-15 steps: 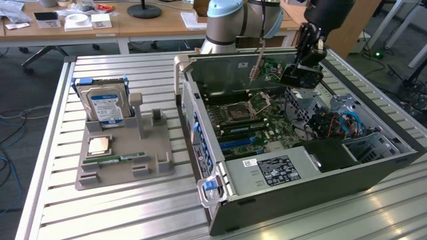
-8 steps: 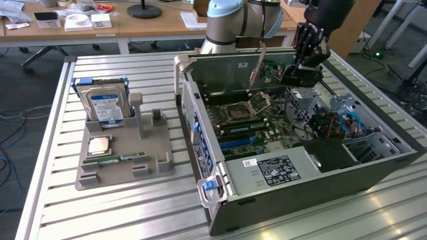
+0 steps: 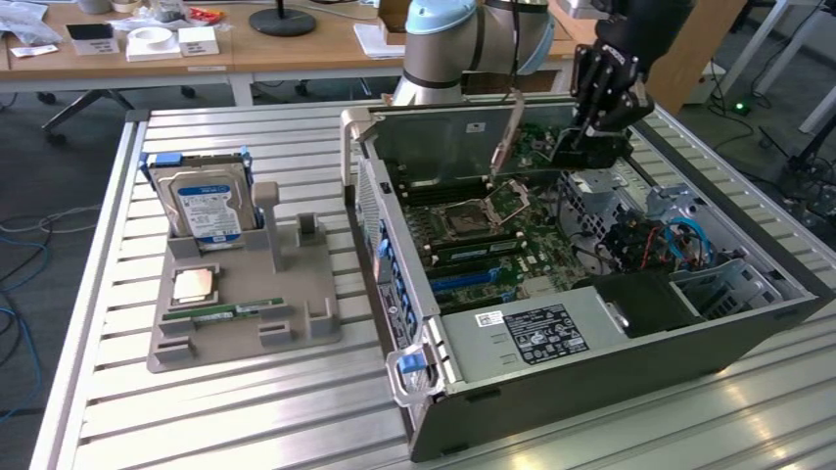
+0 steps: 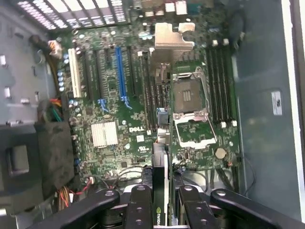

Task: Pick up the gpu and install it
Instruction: 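Insert the gpu into the slot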

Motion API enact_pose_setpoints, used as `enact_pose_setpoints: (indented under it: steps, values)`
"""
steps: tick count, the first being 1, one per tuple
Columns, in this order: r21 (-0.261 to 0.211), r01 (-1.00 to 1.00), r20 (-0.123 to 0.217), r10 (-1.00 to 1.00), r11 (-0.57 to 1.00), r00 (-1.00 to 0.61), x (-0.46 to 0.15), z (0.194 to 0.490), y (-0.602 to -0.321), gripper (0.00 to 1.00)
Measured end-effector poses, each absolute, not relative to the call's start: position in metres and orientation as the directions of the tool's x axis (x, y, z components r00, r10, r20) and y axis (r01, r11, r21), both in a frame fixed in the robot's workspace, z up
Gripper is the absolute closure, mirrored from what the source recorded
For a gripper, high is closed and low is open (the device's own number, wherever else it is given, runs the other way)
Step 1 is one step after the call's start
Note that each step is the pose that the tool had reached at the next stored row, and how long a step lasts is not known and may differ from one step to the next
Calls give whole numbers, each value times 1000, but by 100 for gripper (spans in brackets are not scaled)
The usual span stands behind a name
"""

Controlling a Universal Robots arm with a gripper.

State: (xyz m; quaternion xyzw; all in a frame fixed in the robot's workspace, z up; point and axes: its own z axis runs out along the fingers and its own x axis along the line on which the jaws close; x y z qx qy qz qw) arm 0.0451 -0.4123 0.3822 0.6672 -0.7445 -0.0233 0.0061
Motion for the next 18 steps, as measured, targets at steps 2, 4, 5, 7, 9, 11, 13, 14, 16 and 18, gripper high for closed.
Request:
enact_pose_setpoints:
  steps: [2,4,5,7,9,11,13,14,16,18]
  values:
    - [43,-995,-22,-995,92,-93,45,382,-412,74]
    - [43,-995,-22,-995,92,-93,45,382,-412,74]
    - [43,-995,-22,-995,92,-93,45,382,-412,74]
    - [43,-995,-22,-995,91,-92,45,382,-412,74]
    - [41,-995,-23,-996,89,-90,45,382,-412,74]
    - [38,-996,-23,-996,82,-83,45,381,-412,74]
    - [37,-996,-23,-997,77,-78,44,381,-412,74]
    - [36,-997,-23,-997,74,-75,44,381,-412,74]
    - [32,-997,-23,-998,65,-66,44,380,-412,74]
    - [28,-998,-24,-998,55,-56,43,379,-412,74]
